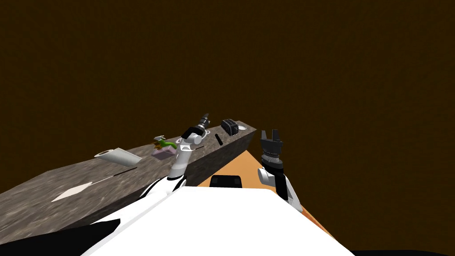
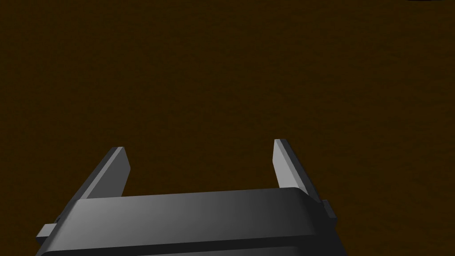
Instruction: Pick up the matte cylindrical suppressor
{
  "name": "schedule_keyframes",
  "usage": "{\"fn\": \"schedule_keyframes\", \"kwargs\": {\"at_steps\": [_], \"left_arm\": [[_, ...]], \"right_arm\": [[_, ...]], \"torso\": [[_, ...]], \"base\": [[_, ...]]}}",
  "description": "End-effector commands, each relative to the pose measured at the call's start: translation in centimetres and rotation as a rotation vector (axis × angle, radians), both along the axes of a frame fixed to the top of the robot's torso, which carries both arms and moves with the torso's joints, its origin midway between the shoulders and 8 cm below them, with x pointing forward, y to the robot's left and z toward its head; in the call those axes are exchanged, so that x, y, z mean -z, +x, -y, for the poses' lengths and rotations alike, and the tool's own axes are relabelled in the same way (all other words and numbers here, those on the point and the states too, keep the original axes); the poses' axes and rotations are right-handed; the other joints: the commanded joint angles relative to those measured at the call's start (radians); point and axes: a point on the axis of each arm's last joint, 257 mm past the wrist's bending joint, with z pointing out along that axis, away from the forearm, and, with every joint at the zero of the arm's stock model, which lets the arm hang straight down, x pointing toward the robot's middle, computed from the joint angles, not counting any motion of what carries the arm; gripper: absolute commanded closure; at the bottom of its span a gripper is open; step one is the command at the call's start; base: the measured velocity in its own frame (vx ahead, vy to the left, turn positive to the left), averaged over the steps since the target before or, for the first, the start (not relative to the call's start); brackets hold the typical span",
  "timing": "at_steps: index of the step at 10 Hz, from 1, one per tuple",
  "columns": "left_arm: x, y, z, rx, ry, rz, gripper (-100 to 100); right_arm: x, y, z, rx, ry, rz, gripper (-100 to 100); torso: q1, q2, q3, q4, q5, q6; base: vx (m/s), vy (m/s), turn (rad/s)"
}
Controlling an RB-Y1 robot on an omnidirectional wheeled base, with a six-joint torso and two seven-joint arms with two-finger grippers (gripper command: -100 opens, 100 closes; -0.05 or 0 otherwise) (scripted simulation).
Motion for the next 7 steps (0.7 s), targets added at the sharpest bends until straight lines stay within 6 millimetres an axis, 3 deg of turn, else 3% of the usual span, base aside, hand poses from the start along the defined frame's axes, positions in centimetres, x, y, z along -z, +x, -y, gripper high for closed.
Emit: {"fn": "schedule_keyframes", "kwargs": {"at_steps": [1,4,5,6,7], "left_arm": [[0.7,0.8,0.2,0.008,0.022,-0.043,-100],[1.4,3.3,0.2,0.021,0.083,-0.118,-100],[2.6,3.9,0.2,0.022,0.088,-0.159,-100],[2.1,4.9,0.1,0.025,0.115,-0.175,-100],[3.5,5.3,-0.1,0.024,0.118,-0.215,-100]], "right_arm": [[0.0,0.0,0.0,0.0,0.0,0.0,0],[0.0,0.0,0.0,0.0,0.0,0.0,0],[0.0,0.0,0.0,0.0,0.0,0.0,0],[0.0,0.0,0.0,0.0,0.0,0.0,0],[0.0,0.0,0.0,0.0,0.0,0.0,0]], "torso": [[0.0,0.0,0.0,0.0,0.0,0.0],[-0.001,-0.002,-0.001,0.0,0.0,-0.001],[-0.001,-0.001,-0.001,0.0,0.0,0.0],[-0.001,-0.002,-0.001,0.0,0.0,-0.001],[-0.001,-0.002,-0.001,0.0,0.0,0.0]], "base": [[-0.071,0.101,-0.124],[-0.059,0.081,-0.202],[-0.064,0.076,-0.145],[-0.066,0.071,-0.225],[-0.05,0.067,-0.14]]}}
